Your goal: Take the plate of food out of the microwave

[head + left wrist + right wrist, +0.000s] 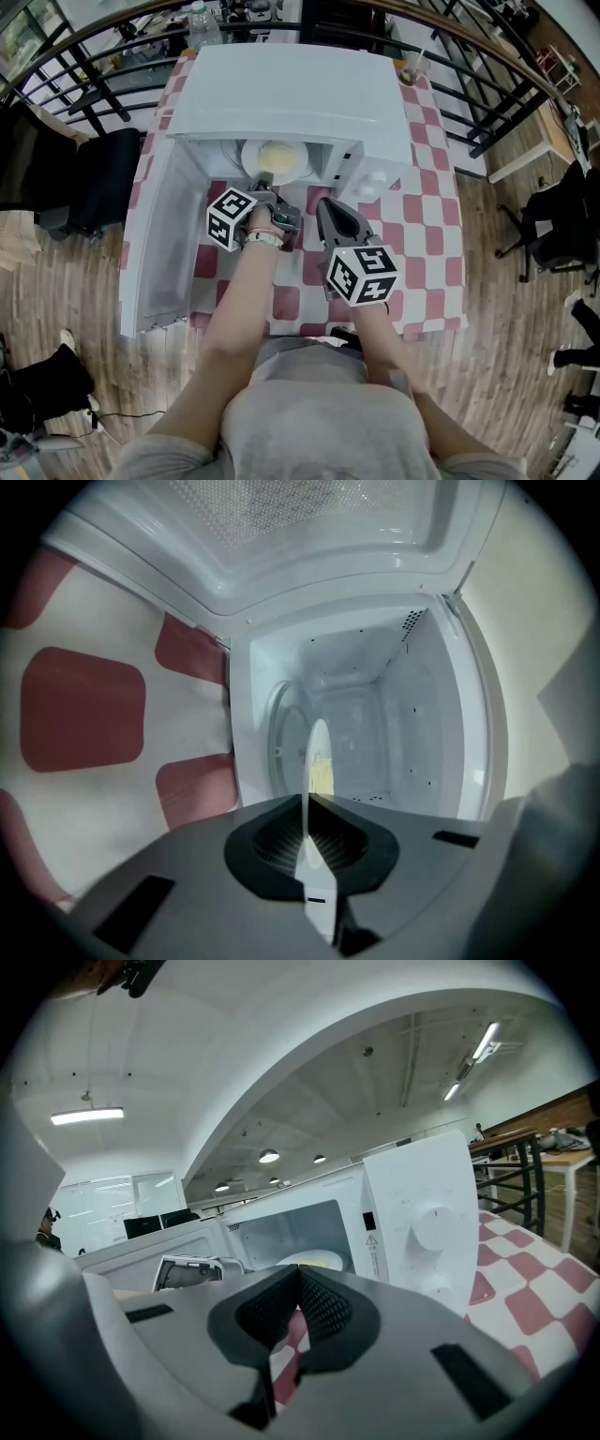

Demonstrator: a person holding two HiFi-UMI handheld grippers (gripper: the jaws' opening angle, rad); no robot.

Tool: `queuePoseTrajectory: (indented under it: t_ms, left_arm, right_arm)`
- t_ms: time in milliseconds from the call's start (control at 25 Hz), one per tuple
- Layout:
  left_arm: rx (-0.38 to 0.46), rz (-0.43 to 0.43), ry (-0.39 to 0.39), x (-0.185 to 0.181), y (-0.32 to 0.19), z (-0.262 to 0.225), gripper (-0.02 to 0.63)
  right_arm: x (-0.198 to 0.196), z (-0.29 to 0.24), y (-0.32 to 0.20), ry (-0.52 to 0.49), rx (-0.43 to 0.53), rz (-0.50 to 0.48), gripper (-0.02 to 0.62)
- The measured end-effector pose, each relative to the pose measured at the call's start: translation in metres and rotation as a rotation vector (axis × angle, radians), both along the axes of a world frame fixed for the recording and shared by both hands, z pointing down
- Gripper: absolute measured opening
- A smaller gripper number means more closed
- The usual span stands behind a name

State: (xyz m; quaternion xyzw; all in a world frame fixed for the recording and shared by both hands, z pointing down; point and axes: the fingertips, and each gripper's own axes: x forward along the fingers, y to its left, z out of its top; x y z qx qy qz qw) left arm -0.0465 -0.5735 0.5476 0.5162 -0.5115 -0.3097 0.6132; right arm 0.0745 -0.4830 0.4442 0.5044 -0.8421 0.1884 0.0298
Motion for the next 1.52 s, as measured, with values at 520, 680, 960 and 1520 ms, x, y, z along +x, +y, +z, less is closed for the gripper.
queuePoseTrajectory:
  t_ms: [520, 680, 960, 1520]
  left_arm:
    - [0.018, 0.001, 0.001, 0.002, 0.025, -0.015, 0.011]
    - [0.018, -0.007, 0.001, 0.000, 0.036, -0.016, 0.011]
    - [0.028, -0.016, 0.015, 0.000, 0.056, -0.021, 0.011]
    - [0.054, -0.047, 0.038, 0.001, 0.092, -0.042, 0.011]
  right_arm:
    - [0.001, -0.019, 0.022, 0.001, 0.067, -0.012, 0.026]
    - [-0.004, -0.026, 0.034, 0.025, 0.116, -0.043, 0.026]
    - [-0.003, -0.029, 0.050, 0.032, 0.126, -0.048, 0.026]
    - [0.000, -0.036, 0.070, 0.038, 0.155, -0.050, 0.026]
